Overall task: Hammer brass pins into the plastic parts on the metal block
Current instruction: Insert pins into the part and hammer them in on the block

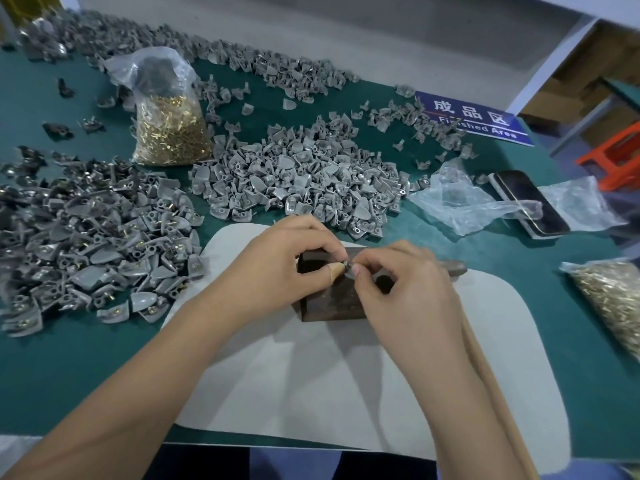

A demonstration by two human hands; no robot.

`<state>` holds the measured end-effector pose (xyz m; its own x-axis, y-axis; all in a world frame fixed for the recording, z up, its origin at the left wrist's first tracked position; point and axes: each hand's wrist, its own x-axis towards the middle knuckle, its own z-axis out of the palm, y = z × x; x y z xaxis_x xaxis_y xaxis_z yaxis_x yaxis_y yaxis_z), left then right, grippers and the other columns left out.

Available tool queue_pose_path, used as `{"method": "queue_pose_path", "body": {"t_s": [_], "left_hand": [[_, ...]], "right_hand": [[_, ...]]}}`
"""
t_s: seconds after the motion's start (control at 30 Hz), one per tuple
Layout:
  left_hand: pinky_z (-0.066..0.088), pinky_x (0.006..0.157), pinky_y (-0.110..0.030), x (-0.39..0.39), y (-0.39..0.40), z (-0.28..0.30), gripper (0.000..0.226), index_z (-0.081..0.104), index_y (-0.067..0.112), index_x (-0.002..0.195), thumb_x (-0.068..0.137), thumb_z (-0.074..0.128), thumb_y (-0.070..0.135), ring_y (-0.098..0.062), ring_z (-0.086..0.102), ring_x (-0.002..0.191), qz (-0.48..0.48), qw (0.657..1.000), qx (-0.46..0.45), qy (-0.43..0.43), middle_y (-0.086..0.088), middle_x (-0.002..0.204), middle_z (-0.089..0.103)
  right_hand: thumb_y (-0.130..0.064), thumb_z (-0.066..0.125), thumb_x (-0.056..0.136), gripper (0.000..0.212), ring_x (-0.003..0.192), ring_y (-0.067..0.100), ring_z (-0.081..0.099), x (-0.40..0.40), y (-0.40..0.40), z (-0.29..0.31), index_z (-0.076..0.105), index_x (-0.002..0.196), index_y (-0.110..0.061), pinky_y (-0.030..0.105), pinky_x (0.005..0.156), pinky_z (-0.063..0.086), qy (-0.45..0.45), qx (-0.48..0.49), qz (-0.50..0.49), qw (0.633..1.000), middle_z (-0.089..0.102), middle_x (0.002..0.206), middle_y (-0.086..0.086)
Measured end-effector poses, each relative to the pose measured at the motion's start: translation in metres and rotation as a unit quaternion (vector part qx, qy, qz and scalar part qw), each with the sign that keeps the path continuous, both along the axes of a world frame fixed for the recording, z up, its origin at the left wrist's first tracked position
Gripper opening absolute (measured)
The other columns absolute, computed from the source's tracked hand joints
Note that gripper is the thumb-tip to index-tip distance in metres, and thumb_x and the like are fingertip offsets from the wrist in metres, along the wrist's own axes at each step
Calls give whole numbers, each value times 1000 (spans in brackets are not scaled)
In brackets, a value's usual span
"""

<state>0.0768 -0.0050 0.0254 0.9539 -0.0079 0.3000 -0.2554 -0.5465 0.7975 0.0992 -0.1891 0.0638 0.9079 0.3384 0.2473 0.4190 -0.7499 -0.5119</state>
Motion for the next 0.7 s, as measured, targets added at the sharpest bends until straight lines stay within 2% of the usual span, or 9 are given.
{"method": "queue_pose_path", "body": {"t_s": [0.1, 0.17, 0.3, 0.4, 0.47, 0.6, 0.7], "left_hand": [[48, 87, -25, 0, -1, 0, 12, 77, 27, 93, 86, 77, 18, -12, 60, 105, -1, 1000, 2, -2, 16, 102, 64], [45, 82, -16, 0, -1, 0, 13, 78, 23, 93, 85, 77, 13, -10, 60, 103, 0, 1000, 1, -5, 15, 101, 64], [40, 76, -6, 1, 1, 0, 13, 79, 17, 90, 82, 80, 7, -6, 62, 96, 0, 1000, -6, -12, 8, 100, 67], [39, 75, -6, 0, 1, 0, 14, 80, 19, 91, 82, 80, 8, -2, 60, 92, -1, 1000, -13, -13, 7, 99, 66], [38, 76, -7, 0, 2, 0, 12, 79, 21, 91, 83, 80, 13, -3, 60, 92, -3, 1000, -8, -18, 9, 99, 66], [38, 77, -10, 2, 3, -1, 9, 79, 24, 91, 84, 81, 20, -9, 63, 95, -6, 1000, -14, -14, 11, 99, 67], [38, 76, -10, 2, 2, -2, 9, 79, 26, 91, 84, 81, 21, -11, 63, 97, -9, 1000, -17, -12, 11, 99, 67]], "right_hand": [[-34, 66, 93, 9, 97, 13, 45, 4, 3, 20, 72, 86, -35, 28, 57, 31, -9, -129, 13, 991, 57, 86, -15], [-32, 63, 94, 12, 98, 13, 42, 5, 9, 30, 72, 86, -32, 26, 52, 21, -22, -196, 26, 980, 55, 87, -12], [-24, 63, 92, 11, 106, 14, 43, 6, 20, 38, 72, 89, -29, 30, 52, 17, -21, -258, 29, 966, 55, 89, -10], [-30, 60, 95, 15, 102, 13, 43, 3, 16, 32, 72, 87, -31, 27, 51, 18, -23, -228, 17, 973, 58, 89, -11], [-32, 61, 94, 14, 98, 14, 46, 3, 11, 26, 73, 85, -32, 29, 54, 26, -18, -188, 11, 982, 59, 87, -12], [-34, 68, 90, 9, 92, 18, 57, 11, -1, 9, 73, 84, -39, 35, 68, 48, 52, -47, 2, 998, 65, 85, -15], [-28, 69, 90, 11, 94, 20, 61, 1, -3, -4, 74, 82, -35, 40, 81, 48, 46, 34, -9, 998, 67, 86, -15]]}}
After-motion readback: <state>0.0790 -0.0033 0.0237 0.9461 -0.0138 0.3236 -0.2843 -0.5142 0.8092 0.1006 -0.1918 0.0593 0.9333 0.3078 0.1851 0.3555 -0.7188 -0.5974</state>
